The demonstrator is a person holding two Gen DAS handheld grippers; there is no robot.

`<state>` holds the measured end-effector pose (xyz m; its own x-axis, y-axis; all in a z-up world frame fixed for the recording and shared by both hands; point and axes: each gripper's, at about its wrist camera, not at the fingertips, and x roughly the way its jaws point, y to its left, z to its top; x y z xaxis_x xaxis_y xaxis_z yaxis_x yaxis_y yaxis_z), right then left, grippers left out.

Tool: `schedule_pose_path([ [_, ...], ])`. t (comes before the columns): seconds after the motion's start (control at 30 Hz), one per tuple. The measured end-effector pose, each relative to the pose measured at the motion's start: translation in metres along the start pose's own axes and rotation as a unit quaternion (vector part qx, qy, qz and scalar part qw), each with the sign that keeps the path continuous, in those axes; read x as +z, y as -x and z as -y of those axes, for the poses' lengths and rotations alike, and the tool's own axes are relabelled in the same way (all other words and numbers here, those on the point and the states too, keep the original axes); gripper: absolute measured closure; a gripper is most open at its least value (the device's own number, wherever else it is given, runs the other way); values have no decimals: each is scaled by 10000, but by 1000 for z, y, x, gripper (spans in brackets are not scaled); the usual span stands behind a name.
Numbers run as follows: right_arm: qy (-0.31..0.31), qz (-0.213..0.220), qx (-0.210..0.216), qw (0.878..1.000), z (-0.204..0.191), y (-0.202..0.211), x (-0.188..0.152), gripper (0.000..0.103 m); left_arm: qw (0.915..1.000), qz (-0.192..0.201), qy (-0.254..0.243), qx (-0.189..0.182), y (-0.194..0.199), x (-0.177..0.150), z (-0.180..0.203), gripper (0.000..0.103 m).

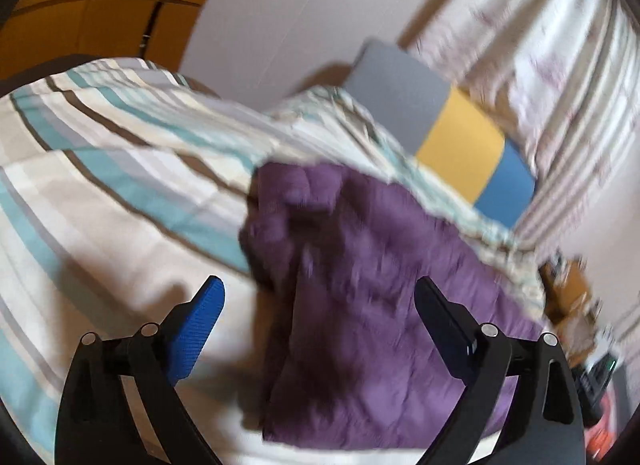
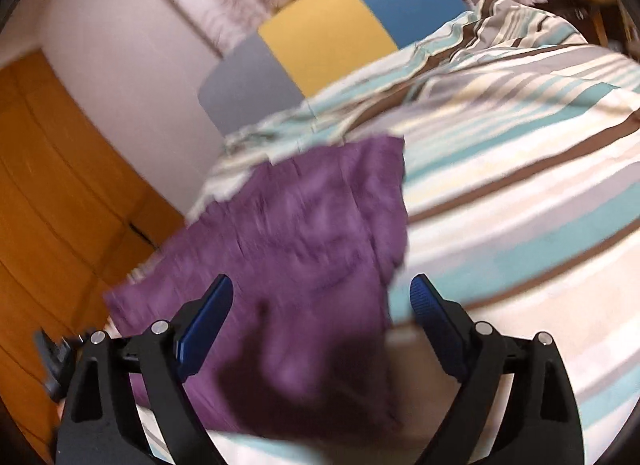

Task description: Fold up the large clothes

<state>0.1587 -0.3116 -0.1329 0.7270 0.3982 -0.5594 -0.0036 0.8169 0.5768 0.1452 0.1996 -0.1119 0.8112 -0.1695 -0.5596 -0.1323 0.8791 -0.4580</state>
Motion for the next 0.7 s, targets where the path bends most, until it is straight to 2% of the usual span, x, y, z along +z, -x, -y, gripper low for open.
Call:
schedule_pose_path([
  [0.07,134,-265,-6,9996,-2,-10,-14,15,9994,-288,-185,32,-13,-11,6,8],
  [0.1,147,-467,51,9988,-4,-17,-19,30,9984,-485,-264,86,-23,-18,14,12],
  [0.13,143,-578,99,9982,-8,-24,-21,44,9976,-613,-296,101,-29,-22,17,31],
  [0.17,144,-634,111,9978,-11,-27,-24,47,9962,-821,-283,59,-36,-27,20,38],
  [0.23,250,-683,239,9971,-18,-28,-26,64,9955,-873,-338,110,-36,-31,25,60],
  [0.33,442,-827,392,9948,-22,-22,-29,75,9919,-1056,-706,77,-32,-37,35,75],
  [0.47,340,-916,609,9933,-13,-5,-35,79,9895,-1219,-773,-106,-12,-49,32,77],
  [0.7,561,-1108,629,9903,-5,32,-50,79,9841,-1408,-1023,-344,29,-85,33,77],
])
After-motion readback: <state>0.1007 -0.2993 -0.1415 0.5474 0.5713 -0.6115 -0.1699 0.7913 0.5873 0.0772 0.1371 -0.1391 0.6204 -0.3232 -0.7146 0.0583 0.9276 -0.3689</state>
